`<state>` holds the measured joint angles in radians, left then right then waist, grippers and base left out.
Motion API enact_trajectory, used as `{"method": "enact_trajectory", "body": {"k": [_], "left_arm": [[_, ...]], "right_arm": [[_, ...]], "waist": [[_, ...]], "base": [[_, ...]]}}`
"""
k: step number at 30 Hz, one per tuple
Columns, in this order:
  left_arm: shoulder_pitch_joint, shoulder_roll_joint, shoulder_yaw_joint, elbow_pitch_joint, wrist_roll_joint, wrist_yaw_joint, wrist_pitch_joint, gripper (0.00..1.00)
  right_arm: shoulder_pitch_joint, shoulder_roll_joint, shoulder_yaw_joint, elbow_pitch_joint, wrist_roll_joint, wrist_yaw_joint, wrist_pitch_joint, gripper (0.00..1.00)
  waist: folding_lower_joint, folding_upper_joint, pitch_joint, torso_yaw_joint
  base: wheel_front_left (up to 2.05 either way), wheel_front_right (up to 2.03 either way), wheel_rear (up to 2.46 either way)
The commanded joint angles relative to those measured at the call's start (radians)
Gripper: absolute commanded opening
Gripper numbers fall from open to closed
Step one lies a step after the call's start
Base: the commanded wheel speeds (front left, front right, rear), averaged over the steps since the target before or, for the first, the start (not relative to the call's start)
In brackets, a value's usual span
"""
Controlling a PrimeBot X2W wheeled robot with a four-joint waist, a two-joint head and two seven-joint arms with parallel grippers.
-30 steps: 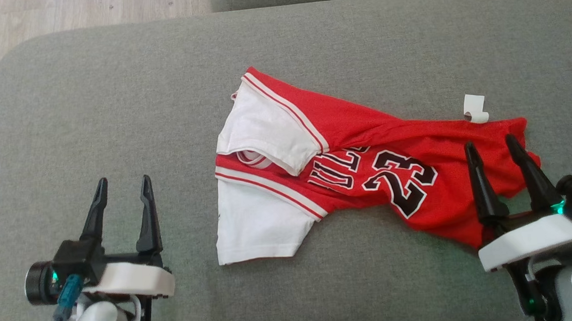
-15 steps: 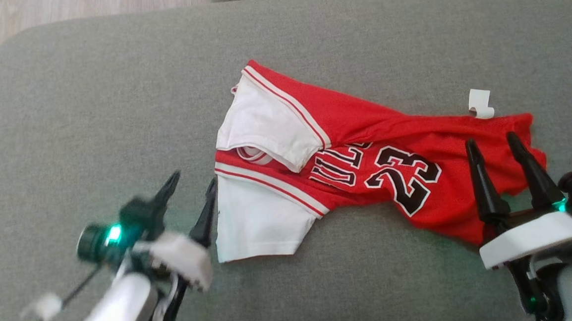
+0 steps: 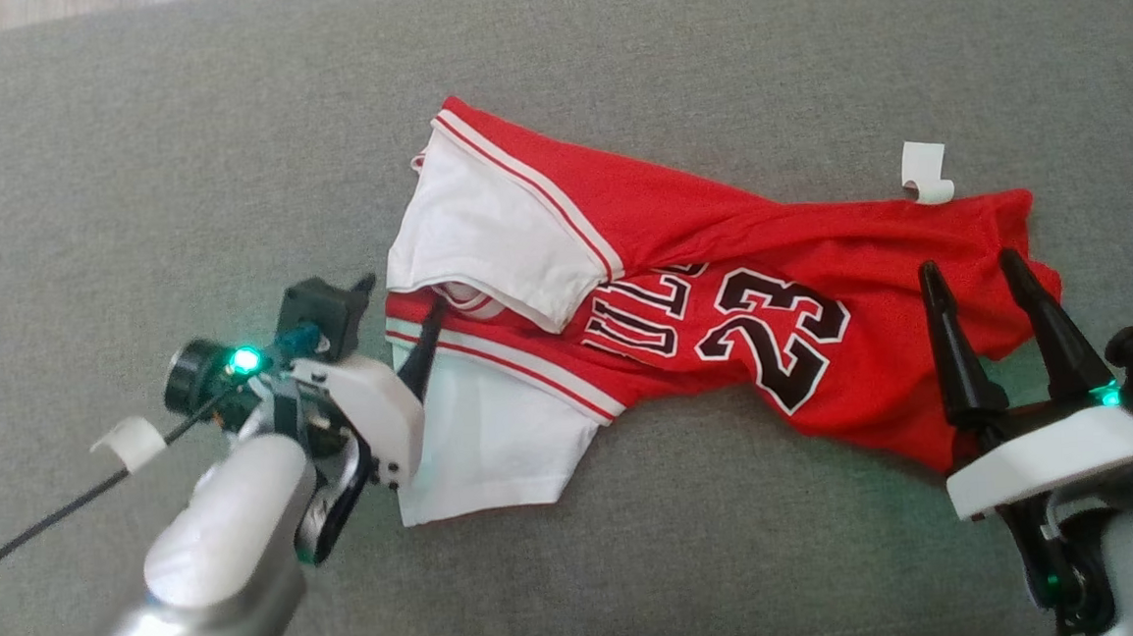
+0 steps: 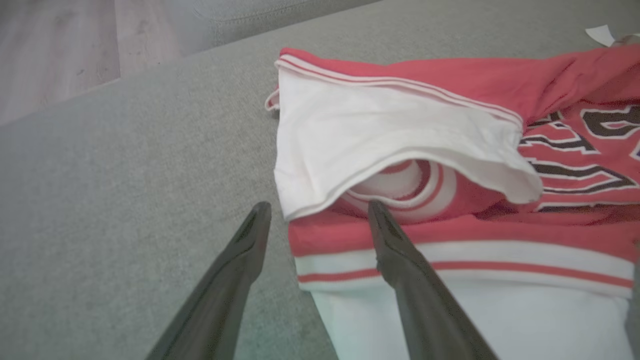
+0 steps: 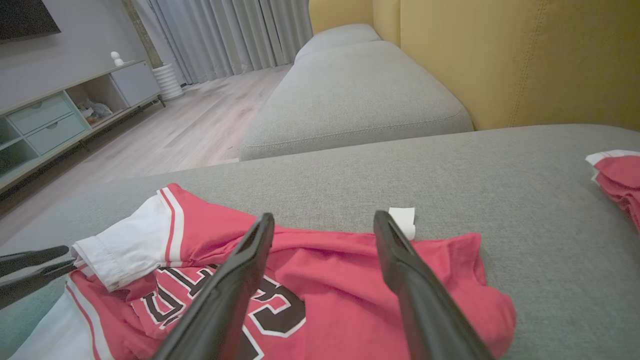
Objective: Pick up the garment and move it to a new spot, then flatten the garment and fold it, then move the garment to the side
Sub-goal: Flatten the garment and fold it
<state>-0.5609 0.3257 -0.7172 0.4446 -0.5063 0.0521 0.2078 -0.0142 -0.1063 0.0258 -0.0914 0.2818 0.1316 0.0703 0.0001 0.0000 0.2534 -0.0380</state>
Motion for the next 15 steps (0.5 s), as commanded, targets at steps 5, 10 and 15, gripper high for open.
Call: {"method": "enact_trajectory", "body": {"k": [5, 10, 15], "left_arm": [[-0.101, 0.01, 0.034, 0.017, 0.03, 0.004, -0.053, 1.0], [-0.126, -0.005, 0.021, 0.051, 0.033, -0.013, -0.067, 1.0], [-0.143, -0.018, 0.018, 0.076, 0.026, -0.026, -0.084, 0.0]], "right_arm": [[-0.031, 0.001, 0.017, -0.029, 0.016, -0.001, -0.006, 1.0], [-0.035, 0.001, 0.017, -0.024, 0.024, -0.001, -0.005, 1.0], [-0.041, 0.001, -0.002, -0.009, 0.03, -0.001, -0.002, 1.0]], "waist": [[-0.0001, 0.0, 0.012, -0.005], [-0.0001, 0.0, 0.017, -0.006], [-0.0001, 0.0, 0.024, -0.007]], "base": [[0.0, 0.0, 0.0], [0.0, 0.0, 0.0], [0.0, 0.0, 0.0]]}}
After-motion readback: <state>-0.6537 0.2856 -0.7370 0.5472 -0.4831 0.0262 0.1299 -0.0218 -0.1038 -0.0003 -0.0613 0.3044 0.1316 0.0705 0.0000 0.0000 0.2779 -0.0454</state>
